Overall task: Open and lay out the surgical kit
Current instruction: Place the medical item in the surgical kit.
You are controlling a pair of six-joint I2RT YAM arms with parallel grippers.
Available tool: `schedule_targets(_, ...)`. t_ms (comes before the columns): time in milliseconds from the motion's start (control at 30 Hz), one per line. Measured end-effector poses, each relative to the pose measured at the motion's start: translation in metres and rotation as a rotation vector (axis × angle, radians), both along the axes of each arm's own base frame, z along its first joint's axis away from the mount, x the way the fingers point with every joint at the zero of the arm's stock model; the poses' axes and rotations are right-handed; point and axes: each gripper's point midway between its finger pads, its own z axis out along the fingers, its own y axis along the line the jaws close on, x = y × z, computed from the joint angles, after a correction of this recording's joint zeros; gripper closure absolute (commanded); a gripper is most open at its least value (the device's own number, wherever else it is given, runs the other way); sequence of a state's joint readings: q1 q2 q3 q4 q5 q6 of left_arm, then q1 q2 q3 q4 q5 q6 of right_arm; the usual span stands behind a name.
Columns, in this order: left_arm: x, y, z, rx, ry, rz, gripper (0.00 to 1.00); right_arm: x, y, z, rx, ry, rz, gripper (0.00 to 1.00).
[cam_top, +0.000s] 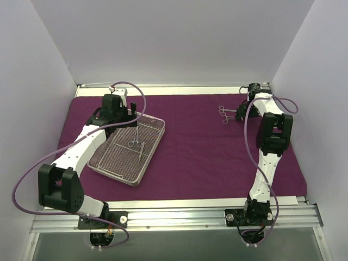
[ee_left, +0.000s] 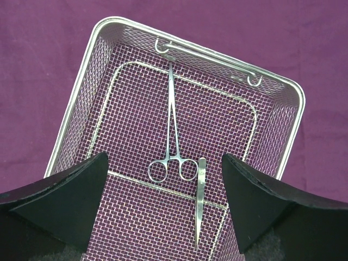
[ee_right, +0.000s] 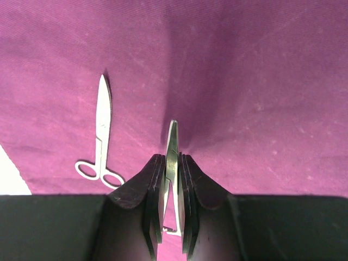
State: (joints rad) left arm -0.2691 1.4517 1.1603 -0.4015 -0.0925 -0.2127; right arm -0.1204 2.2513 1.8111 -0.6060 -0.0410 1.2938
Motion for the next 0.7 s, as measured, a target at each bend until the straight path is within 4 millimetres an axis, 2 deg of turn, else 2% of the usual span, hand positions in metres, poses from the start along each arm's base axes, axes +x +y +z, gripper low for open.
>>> schedule_targets(233, 0.0, 0.007, -0.006, -0.037, 0.041, 0.029, 0.06, -0.002, 0.0, -0.012, 0.006, 0.028, -0.006, 0.91)
schedule_targets(533, 0.0, 0.012, -0.016, -0.064, 0.112, 0.065, 0.06, 0.0, 0.0, -0.011, 0.006, 0.026, -0.011, 0.87)
schedule_targets(700, -0.004, 0.011, -0.018, -0.074, 0.13, 0.063, 0.05, 0.0, 0.0, -0.011, 0.007, 0.025, -0.016, 0.78)
